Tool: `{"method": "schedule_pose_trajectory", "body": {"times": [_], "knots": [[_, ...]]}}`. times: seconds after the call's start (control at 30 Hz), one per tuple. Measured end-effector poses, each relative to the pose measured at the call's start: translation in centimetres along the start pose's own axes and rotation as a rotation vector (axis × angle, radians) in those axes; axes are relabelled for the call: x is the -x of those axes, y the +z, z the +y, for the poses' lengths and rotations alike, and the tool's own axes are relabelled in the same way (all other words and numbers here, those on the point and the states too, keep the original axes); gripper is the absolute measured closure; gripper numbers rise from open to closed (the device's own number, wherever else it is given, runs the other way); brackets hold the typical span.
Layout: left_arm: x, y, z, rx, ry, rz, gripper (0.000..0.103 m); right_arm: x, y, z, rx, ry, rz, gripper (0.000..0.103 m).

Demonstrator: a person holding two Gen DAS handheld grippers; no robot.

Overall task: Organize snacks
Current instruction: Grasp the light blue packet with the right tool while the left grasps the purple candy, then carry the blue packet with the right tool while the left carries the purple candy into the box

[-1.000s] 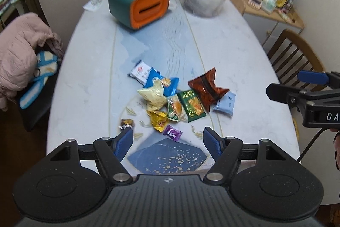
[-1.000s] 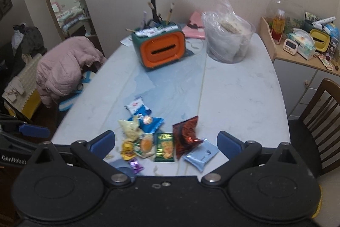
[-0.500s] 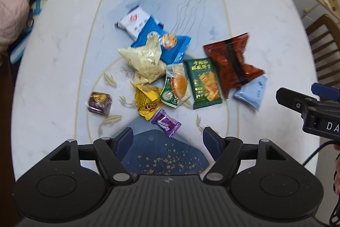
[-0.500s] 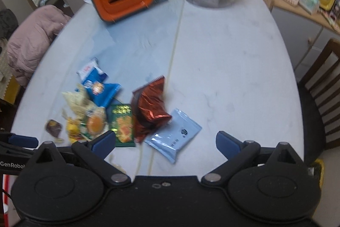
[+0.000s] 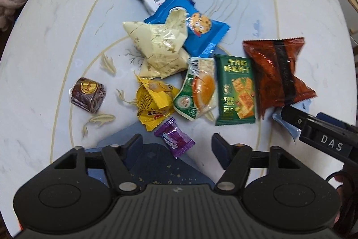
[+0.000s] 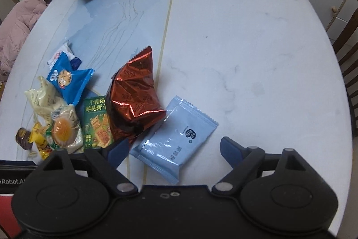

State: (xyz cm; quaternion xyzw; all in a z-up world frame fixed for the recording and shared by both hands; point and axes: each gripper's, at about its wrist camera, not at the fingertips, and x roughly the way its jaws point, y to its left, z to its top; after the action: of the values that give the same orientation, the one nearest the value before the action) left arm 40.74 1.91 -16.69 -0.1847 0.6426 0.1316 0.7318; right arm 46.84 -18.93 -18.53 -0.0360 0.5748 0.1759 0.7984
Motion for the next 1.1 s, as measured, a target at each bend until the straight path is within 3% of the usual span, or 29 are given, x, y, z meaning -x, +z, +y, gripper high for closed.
{"method": "schedule_pose_trajectory", "body": {"times": [0.23,0.47,0.63,0.83,0.87,1.1], "knots": [[-1.0,0.5,0.3,0.062,0.001,0.005,0.041,-1.4,0.3,0.0,-0.052,0.003,0.003,0.027],[-2.2,0.7,1.0,0.107,0.004,0.031,0.052,-1.8,0.5,0.4,-0.071,-0.024,-0.019,0.029],[-2.3,0.9,0.9,0.119,0.014,0.026,0.059,-1.7,0.4,0.7,-0.072,-0.039,-0.04,0.043],[-2.1,0.7,0.8,0.125,0.035,0.008,0.075,-1.4,-0.1,0.6,-0.082,-0.038,-0.053,0.049],[-2.1,0.5,0.9,0.123,0.037,0.005,0.082,-1.3,-0.2,0.6,-0.082,-0.038,-0.055,0.05],[-1.8,-0.4,1.7,0.119,0.008,0.003,0.084,-0.3,-1.0,0.1,-0.085,-0.023,-0.061,0.059]]}}
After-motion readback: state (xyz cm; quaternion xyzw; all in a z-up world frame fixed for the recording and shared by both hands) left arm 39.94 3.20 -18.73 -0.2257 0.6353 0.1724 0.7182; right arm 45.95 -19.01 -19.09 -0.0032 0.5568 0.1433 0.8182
